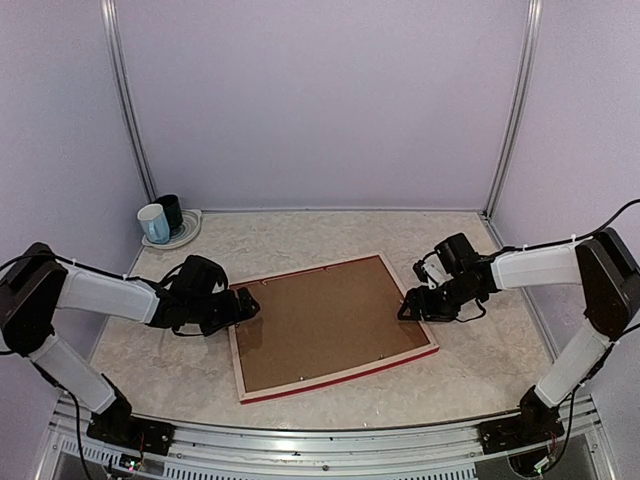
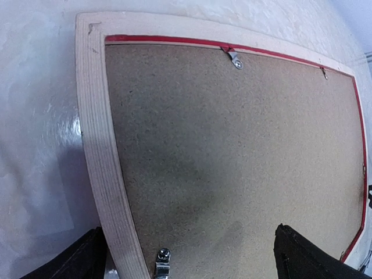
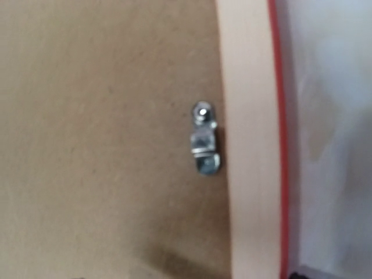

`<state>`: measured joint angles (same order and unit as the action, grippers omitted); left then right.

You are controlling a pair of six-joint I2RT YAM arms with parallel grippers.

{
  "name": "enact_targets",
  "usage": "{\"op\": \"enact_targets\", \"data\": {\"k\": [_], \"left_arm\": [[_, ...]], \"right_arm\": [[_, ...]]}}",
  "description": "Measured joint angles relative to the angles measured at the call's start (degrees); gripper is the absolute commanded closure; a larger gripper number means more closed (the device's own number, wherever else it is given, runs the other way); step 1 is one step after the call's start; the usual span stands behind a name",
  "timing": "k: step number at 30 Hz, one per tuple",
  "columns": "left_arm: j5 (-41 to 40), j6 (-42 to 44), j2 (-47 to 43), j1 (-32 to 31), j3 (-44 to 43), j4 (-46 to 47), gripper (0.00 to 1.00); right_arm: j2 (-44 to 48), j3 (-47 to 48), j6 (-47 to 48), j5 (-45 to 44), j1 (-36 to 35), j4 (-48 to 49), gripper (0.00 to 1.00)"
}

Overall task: Put the photo into the frame
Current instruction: Rotate the photo frame at the center of the board, then press the fastener onto the backboard.

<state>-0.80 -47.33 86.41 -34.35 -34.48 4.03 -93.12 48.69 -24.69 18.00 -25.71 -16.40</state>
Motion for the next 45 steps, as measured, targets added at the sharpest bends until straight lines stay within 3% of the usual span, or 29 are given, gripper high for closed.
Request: {"op": "enact_targets", "data": {"k": [8, 15, 29, 45], "left_arm": [[1.0, 2.7, 6.0, 3.2, -6.1, -0.2, 0.02], [-0.3, 5.2, 9.7, 4.4, -10.8, -2.5, 0.03], [-4.7, 9.4, 5.7, 5.4, -7.3, -6.8, 0.15], [-5.3, 12.8, 6.8, 5.4, -7.3, -6.1, 0.29]], "right_arm": [[5.3, -5.5, -2.5, 0.9, -2.7, 0.9, 0.30], [8.5, -8.3, -5.3, 0.1, -6.2, 1.1, 0.25], [11.0, -8.4, -5.3, -3.3, -6.4, 1.3, 0.25], [10.4, -8.4, -4.8, -6.3, -6.4, 1.2, 0.36]]}}
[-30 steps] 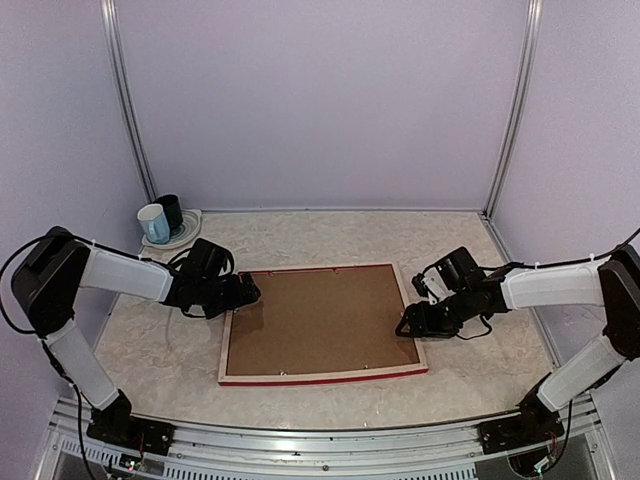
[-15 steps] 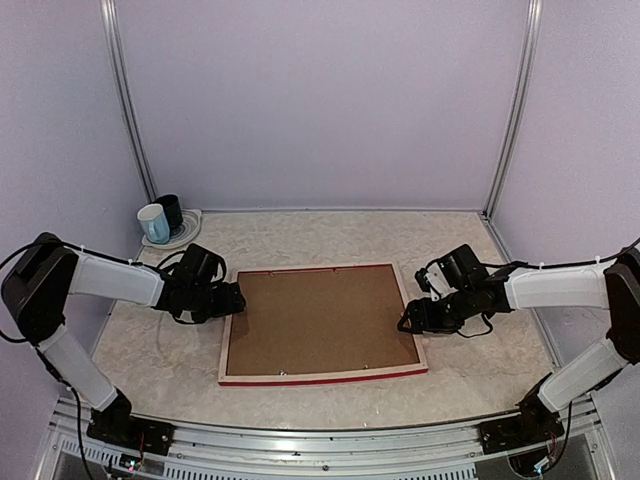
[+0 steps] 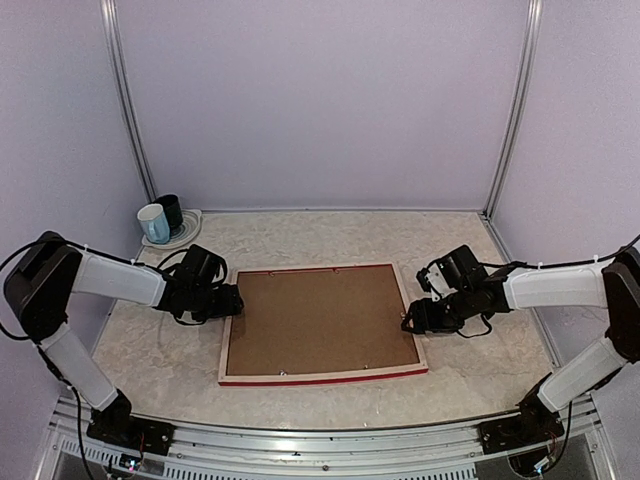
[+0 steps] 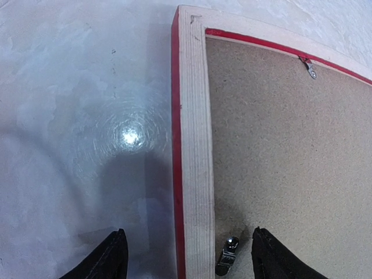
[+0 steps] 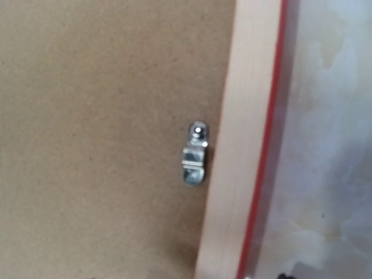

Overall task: Put the photo into the frame
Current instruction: Press the fastener onto the backboard.

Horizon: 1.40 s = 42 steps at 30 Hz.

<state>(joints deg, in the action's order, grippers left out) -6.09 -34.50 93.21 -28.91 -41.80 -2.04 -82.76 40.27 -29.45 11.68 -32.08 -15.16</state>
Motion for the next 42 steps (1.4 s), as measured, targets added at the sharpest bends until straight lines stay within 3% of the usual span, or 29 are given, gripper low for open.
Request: {"op": "enact_targets", "data": {"k": [21, 36, 42], "left_arm": [[0.6, 0.4, -1.1, 0.0, 2.5, 2.7, 0.42], [0.3, 1.4, 0.8, -0.4, 0.2, 1.5, 0.41], [-1.5, 1.3, 1.4, -1.5, -0.8, -0.1, 0.48]], "right_arm": [[-4.7, 0.1, 0.0, -0.1, 0.0, 2.8, 0.38], [-5.7, 1.2, 0.1, 0.0, 0.0, 2.6, 0.37], [-6.0, 1.6, 0.4, 0.0, 0.0, 2.1, 0.37]]}}
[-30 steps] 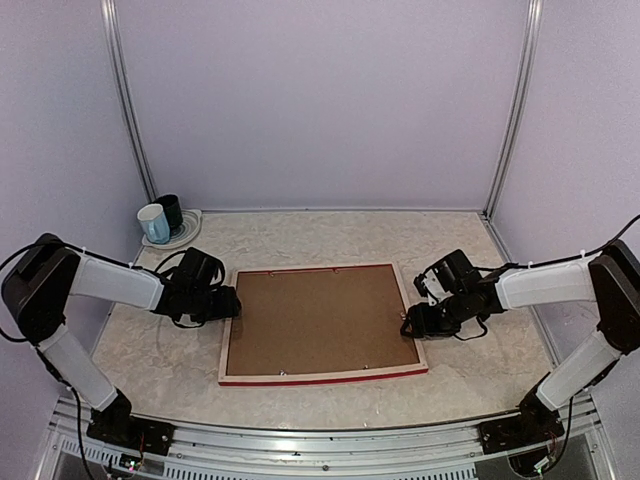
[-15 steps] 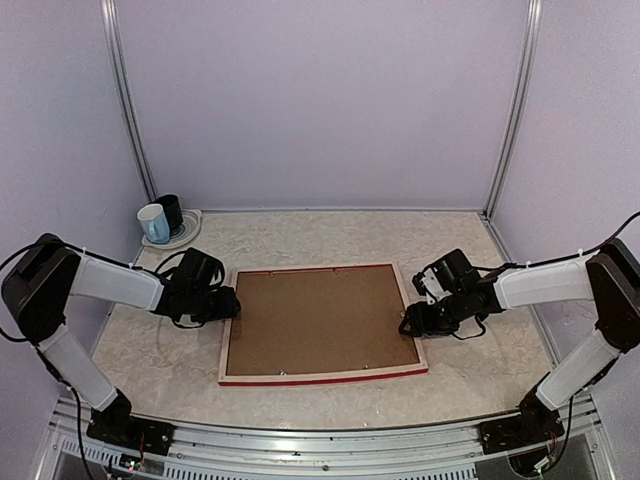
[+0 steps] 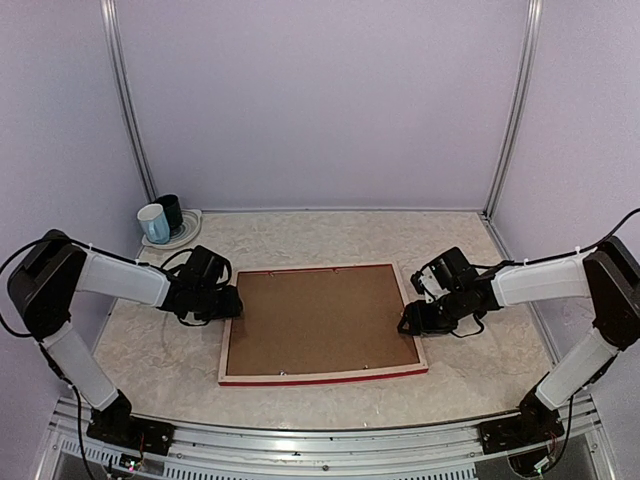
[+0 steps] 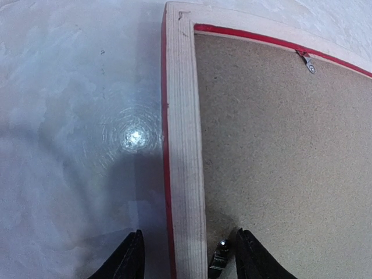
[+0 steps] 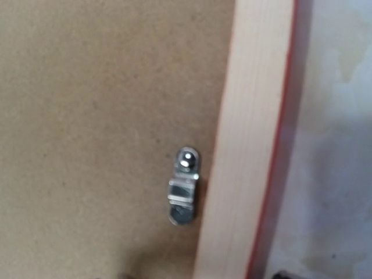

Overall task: Put the photo into the frame
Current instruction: Press the fastener onto the backboard.

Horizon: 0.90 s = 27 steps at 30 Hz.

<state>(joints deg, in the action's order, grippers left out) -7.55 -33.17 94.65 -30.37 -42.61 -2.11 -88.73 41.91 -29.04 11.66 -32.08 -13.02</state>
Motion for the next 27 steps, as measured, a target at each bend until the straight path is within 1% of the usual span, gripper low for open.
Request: {"op": "enact_targets", "data": {"k": [5, 9, 12, 18, 20, 27], "left_arm": [[-0.9, -0.2, -0.2, -0.8, -0.2, -1.2, 0.49], [-1.6, -0.4, -0.4, -1.3, -0.7, -2.8, 0.52], [-1.8, -0.4, -0.5, -1.6, -0.9, -3.4, 0.57], [-1.8, -0.5, -0.7, -1.6, -1.0, -4.0, 0.62], [-1.8, -0.5, -0.7, -1.6, -1.0, -4.0, 0.68], [-1.8, -0.7, -0.7, -1.7, -1.0, -3.9, 0.71]], "right_arm": [[-0.1, 0.2, 0.3, 0.1, 0.0, -0.3, 0.37], [-0.1, 0.2, 0.5, 0.1, 0.0, -0.3, 0.37], [-0.1, 0.2, 0.7, 0.1, 0.0, -0.4, 0.37], [-0.1, 0.2, 0.9, 0.1, 0.0, -0.4, 0.37], [-0.1, 0.2, 0.9, 0.2, 0.0, -0.4, 0.37], [-0.2, 0.2, 0.9, 0.3, 0.0, -0.3, 0.37]]}}
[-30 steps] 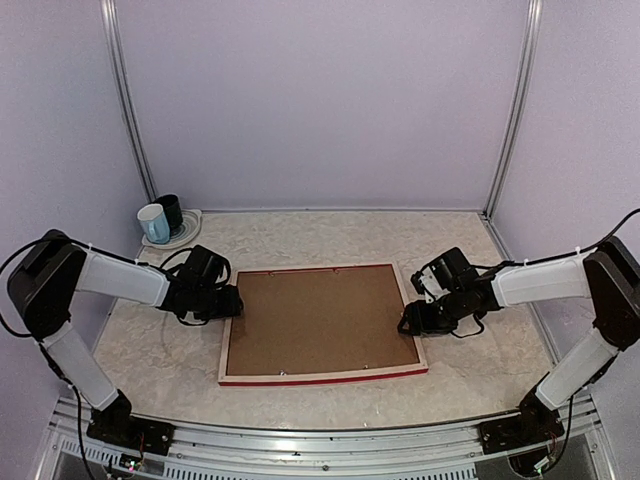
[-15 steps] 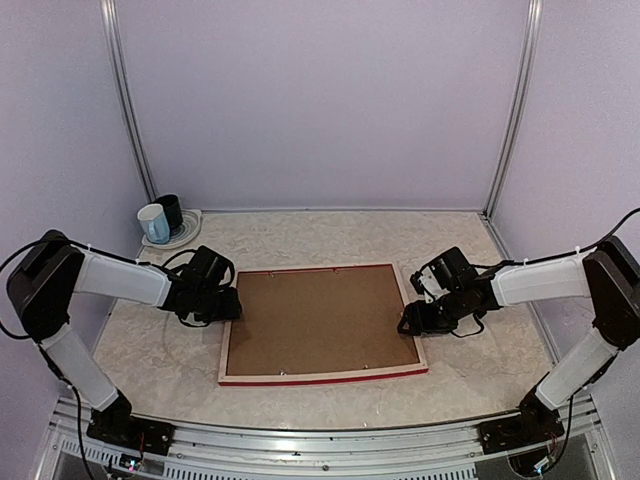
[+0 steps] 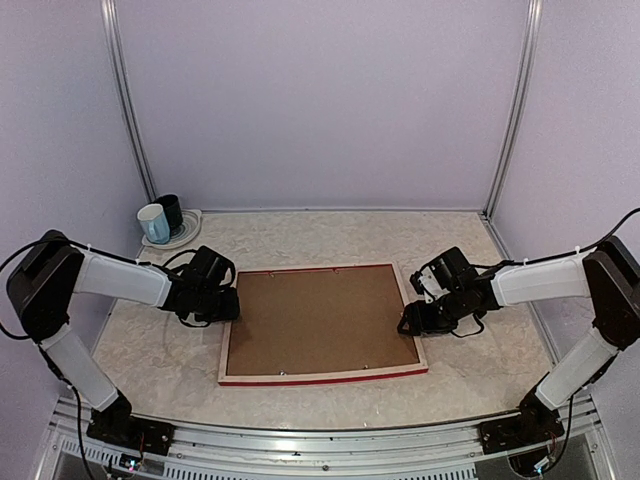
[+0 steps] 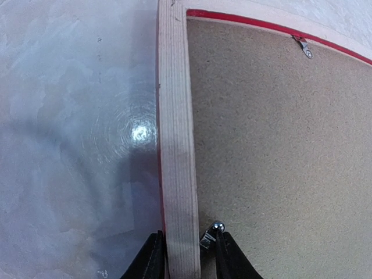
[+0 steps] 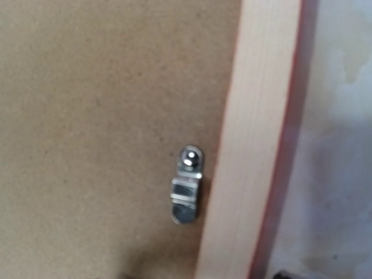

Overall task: Put the photo into the frame
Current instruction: Press the fastener onto the backboard.

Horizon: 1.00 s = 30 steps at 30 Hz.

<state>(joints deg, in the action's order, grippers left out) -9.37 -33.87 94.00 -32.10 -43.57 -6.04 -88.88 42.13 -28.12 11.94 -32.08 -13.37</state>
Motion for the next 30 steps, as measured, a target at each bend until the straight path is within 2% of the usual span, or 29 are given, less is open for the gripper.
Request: {"op": "enact_targets", "data": {"k": [11, 16, 30], "left_arm": [[-0.3, -0.8, -1.3, 0.0, 1.3, 0.3, 0.83], [-0.4, -1.8, -1.6, 0.0, 2.3, 1.7, 0.92], [-0.4, -7.7, -3.2, 0.4, 6.4, 8.2, 0.90]], "right_arm": [[-0.3, 0.3, 0.1, 0.2, 0.0, 0.0, 0.37], [-0.6, 0.6, 0.2, 0.4, 0.0, 0.0, 0.37], [-0.7, 0.6, 0.2, 0.5, 0.0, 0.0, 0.38]]}}
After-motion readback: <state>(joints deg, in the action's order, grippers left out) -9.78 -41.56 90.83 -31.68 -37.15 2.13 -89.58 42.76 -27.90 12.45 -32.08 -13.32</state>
